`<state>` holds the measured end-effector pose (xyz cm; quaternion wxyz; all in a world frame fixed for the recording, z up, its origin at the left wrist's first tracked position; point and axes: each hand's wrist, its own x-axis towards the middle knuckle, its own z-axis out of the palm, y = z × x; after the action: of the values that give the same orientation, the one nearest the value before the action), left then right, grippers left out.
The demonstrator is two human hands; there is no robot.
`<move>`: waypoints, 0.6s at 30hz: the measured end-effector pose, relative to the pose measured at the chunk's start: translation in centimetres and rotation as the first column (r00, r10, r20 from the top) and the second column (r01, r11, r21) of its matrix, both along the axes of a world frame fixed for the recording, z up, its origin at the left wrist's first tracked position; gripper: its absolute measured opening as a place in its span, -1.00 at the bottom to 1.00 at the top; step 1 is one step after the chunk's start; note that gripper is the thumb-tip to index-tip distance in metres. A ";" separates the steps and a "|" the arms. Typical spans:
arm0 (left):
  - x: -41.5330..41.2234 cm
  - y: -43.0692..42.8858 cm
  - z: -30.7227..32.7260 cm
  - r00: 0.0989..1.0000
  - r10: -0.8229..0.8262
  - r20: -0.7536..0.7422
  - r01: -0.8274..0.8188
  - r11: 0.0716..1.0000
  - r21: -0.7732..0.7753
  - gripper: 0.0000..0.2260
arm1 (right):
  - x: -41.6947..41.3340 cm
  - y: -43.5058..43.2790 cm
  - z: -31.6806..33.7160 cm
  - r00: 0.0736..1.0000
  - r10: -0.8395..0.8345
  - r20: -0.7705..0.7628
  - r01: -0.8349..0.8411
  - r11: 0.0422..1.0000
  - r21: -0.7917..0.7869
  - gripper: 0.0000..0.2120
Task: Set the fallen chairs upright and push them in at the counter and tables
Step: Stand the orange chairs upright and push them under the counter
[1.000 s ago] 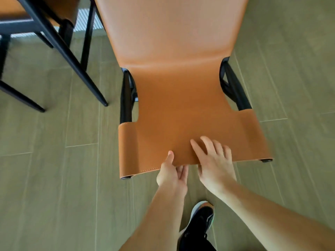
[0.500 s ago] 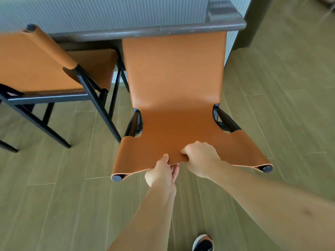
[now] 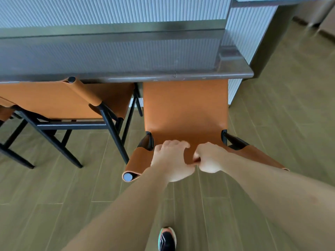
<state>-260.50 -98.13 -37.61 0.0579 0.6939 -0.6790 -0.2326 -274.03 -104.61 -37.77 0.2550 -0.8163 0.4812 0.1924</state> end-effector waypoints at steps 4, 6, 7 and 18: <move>0.7 -1.8 -2.0 0.958 -0.186 0.217 0.123 0.954 0.273 -0.62 | -0.4 -1.3 -0.3 0.999 0.040 -0.009 -0.040 0.999 0.019 -0.64; 0.6 -1.6 -2.3 0.950 -0.250 0.188 0.210 0.956 0.206 -0.69 | -0.4 -1.6 -0.1 0.998 0.064 -0.016 -0.064 0.997 0.034 -0.62; 0.6 -1.3 -2.3 0.941 -0.283 0.186 0.258 0.955 0.146 -0.72 | -0.4 -1.6 0.0 0.997 0.071 -0.016 -0.070 0.997 0.043 -0.61; -0.4 -1.2 0.2 0.971 -0.194 0.143 0.192 0.981 0.031 -0.78 | -0.5 -0.9 2.6 1.000 0.014 0.013 -0.013 0.998 -0.058 -0.74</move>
<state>-260.92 -99.37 -37.36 -0.0206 0.6402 -0.7436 -0.1919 -274.51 -105.54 -35.13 0.2332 -0.8280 0.4791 0.1745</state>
